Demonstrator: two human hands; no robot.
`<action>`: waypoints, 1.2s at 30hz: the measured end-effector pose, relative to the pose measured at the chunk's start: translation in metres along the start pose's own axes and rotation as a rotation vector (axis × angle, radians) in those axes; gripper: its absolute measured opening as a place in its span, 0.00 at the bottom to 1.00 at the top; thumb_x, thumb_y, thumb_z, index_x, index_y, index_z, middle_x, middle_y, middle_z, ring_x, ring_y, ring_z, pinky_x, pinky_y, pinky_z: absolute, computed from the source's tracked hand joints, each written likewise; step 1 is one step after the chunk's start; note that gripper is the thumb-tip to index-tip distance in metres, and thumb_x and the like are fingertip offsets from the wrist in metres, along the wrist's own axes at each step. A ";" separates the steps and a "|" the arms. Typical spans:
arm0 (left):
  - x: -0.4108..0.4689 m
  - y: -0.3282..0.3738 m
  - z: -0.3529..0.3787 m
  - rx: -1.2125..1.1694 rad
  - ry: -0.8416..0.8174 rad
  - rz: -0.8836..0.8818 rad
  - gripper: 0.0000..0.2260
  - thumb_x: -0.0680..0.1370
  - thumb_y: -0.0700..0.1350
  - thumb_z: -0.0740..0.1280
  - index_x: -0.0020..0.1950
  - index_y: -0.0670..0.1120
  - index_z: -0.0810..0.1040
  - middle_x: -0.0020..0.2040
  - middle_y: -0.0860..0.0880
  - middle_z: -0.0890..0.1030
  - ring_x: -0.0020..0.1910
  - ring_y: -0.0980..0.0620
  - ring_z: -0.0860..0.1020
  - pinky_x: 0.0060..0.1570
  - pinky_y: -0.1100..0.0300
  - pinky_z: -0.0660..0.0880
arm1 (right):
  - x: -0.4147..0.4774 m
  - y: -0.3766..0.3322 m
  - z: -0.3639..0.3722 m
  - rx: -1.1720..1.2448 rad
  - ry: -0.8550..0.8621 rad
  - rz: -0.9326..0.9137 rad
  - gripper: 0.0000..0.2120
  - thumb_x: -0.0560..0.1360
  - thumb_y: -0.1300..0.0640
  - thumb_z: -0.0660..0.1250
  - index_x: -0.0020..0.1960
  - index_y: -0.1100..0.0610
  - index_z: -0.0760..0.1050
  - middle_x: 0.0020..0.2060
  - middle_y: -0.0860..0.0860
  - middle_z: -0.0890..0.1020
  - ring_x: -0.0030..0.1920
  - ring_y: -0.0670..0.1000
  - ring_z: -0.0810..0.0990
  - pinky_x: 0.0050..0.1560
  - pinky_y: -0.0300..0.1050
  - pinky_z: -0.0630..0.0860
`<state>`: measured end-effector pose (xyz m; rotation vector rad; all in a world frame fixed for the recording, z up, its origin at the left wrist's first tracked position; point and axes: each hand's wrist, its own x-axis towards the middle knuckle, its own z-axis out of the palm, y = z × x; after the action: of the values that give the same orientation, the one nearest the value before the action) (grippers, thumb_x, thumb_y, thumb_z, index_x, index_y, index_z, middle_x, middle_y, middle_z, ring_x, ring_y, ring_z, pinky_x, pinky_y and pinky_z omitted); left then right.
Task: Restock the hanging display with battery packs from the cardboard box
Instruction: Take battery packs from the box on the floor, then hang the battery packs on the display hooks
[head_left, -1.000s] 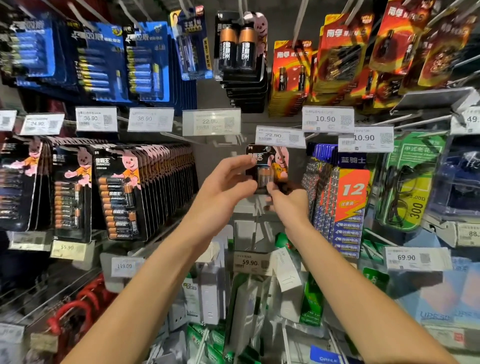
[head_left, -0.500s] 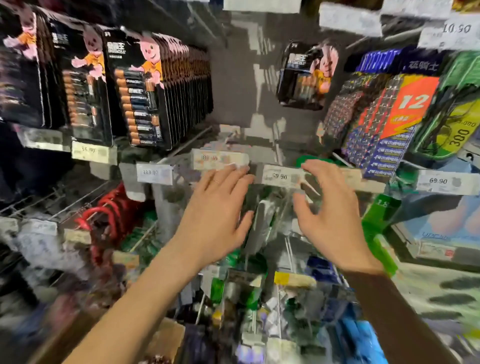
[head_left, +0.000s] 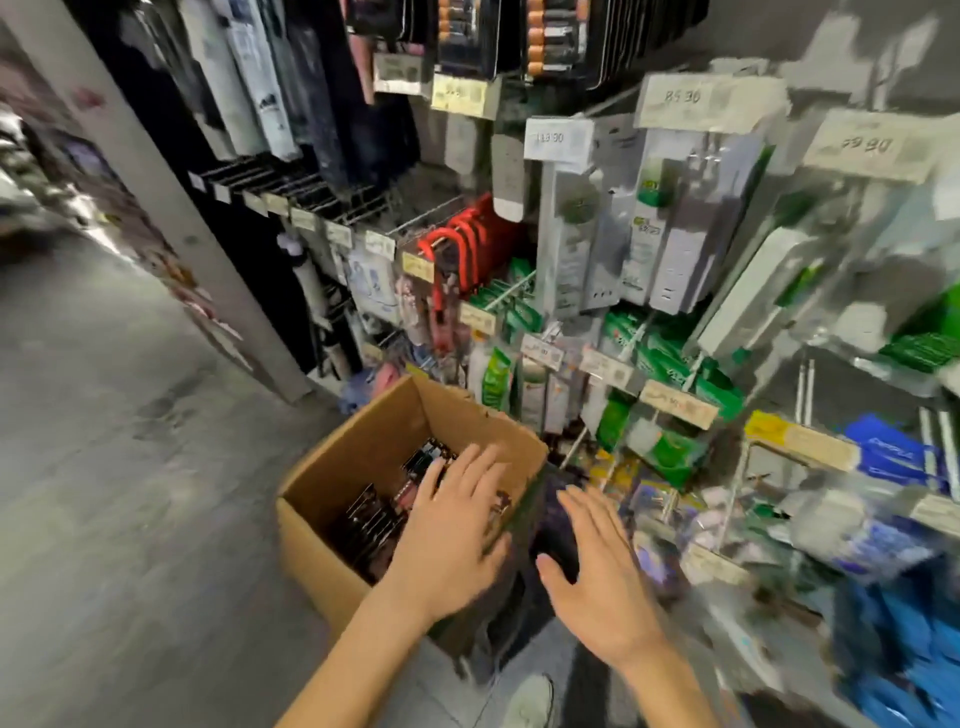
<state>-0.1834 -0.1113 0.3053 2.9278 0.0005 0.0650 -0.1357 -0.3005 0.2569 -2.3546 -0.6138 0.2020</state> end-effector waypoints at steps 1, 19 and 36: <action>-0.017 -0.006 0.009 0.007 -0.015 -0.052 0.33 0.80 0.57 0.61 0.83 0.53 0.53 0.84 0.55 0.49 0.83 0.52 0.44 0.78 0.51 0.36 | -0.006 -0.001 0.012 -0.006 -0.048 -0.005 0.33 0.80 0.45 0.64 0.81 0.50 0.56 0.80 0.42 0.55 0.81 0.44 0.46 0.78 0.38 0.42; -0.044 -0.084 0.053 -0.092 -0.111 -0.272 0.33 0.79 0.58 0.65 0.82 0.53 0.58 0.83 0.54 0.54 0.83 0.52 0.47 0.79 0.49 0.46 | -0.012 -0.050 0.097 0.065 -0.199 0.060 0.35 0.80 0.47 0.63 0.82 0.51 0.53 0.80 0.45 0.54 0.80 0.46 0.49 0.79 0.41 0.46; 0.160 -0.290 0.212 -0.333 -0.680 -0.352 0.28 0.79 0.54 0.68 0.76 0.45 0.66 0.73 0.45 0.69 0.73 0.43 0.67 0.72 0.49 0.67 | 0.147 -0.071 0.249 0.072 -0.192 0.518 0.31 0.79 0.52 0.60 0.80 0.47 0.57 0.77 0.43 0.61 0.78 0.45 0.58 0.78 0.44 0.59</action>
<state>-0.0131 0.1279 0.0440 2.4324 0.3553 -0.8821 -0.1093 -0.0381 0.1193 -2.3968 -0.0660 0.6748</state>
